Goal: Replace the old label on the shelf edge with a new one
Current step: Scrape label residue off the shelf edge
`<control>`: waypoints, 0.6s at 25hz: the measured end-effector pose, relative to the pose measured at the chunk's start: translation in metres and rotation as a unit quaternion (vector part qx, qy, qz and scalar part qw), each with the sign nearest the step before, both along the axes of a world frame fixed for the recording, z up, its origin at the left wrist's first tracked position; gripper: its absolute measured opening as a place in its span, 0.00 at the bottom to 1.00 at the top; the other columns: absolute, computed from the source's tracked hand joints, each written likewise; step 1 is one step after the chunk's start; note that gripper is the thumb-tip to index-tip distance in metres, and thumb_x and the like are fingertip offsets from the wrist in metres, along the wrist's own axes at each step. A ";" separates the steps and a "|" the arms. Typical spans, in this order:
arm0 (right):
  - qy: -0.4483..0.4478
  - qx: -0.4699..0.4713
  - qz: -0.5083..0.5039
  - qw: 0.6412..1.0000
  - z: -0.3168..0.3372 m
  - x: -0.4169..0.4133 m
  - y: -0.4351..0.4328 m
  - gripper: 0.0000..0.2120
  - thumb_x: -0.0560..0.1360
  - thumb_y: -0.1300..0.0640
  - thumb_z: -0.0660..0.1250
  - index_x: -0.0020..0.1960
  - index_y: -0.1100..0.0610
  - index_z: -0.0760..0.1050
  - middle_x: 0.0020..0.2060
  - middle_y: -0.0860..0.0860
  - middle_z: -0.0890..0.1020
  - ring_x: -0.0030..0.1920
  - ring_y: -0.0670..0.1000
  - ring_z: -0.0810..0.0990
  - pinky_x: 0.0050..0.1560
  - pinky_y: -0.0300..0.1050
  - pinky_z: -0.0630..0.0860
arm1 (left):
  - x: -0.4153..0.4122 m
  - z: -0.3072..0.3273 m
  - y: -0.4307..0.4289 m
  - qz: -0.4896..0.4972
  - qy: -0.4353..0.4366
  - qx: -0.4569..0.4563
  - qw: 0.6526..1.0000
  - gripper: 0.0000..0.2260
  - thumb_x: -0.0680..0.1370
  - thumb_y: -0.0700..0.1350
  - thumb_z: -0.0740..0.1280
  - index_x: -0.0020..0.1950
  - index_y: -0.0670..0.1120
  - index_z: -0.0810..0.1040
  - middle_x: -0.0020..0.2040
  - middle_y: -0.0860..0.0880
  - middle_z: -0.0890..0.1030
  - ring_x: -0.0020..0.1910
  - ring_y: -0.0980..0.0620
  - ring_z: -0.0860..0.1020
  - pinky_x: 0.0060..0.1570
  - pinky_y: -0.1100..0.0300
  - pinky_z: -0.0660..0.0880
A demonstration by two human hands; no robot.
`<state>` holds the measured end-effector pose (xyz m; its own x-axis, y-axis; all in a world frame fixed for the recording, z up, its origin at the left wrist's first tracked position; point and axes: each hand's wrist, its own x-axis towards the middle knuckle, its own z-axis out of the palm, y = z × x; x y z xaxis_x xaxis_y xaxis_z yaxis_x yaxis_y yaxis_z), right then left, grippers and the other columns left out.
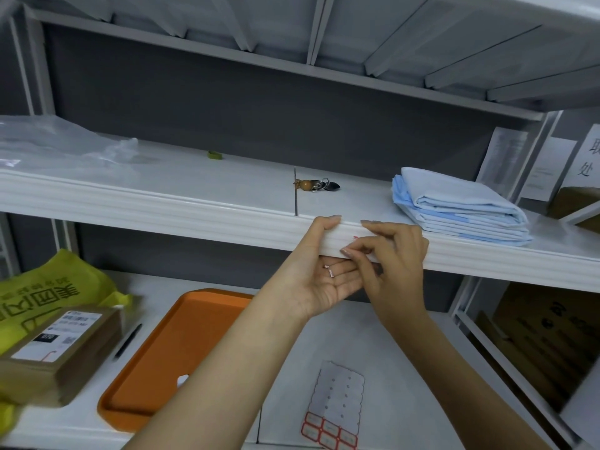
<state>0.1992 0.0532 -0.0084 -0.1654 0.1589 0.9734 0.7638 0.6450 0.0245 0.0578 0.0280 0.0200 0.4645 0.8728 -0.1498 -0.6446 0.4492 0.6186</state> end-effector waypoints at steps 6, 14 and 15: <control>-0.038 -0.047 0.032 0.998 0.004 0.007 -0.008 0.06 0.72 0.54 0.70 0.44 0.56 0.84 0.53 0.56 0.78 0.57 0.52 0.71 0.56 0.48 0.67 | -0.010 0.003 -0.001 -0.052 0.020 0.000 0.998 0.31 0.69 0.55 0.76 0.61 0.33 0.78 0.53 0.36 0.83 0.54 0.39 0.83 0.54 0.47 0.80; -0.042 -0.113 0.079 0.990 0.009 0.017 -0.011 0.10 0.75 0.55 0.63 0.48 0.55 0.82 0.57 0.51 0.77 0.59 0.48 0.71 0.59 0.44 0.65 | -0.014 -0.005 -0.010 -0.038 0.033 0.016 0.999 0.13 0.75 0.43 0.72 0.51 0.32 0.83 0.52 0.35 0.84 0.47 0.42 0.85 0.40 0.50 0.83; -0.037 -0.114 0.078 0.990 0.009 0.017 -0.011 0.10 0.76 0.55 0.62 0.48 0.55 0.82 0.57 0.51 0.78 0.59 0.48 0.71 0.59 0.44 0.65 | -0.013 -0.007 -0.012 -0.033 0.032 0.017 0.999 0.11 0.76 0.41 0.71 0.49 0.33 0.84 0.51 0.36 0.84 0.46 0.43 0.85 0.40 0.51 0.83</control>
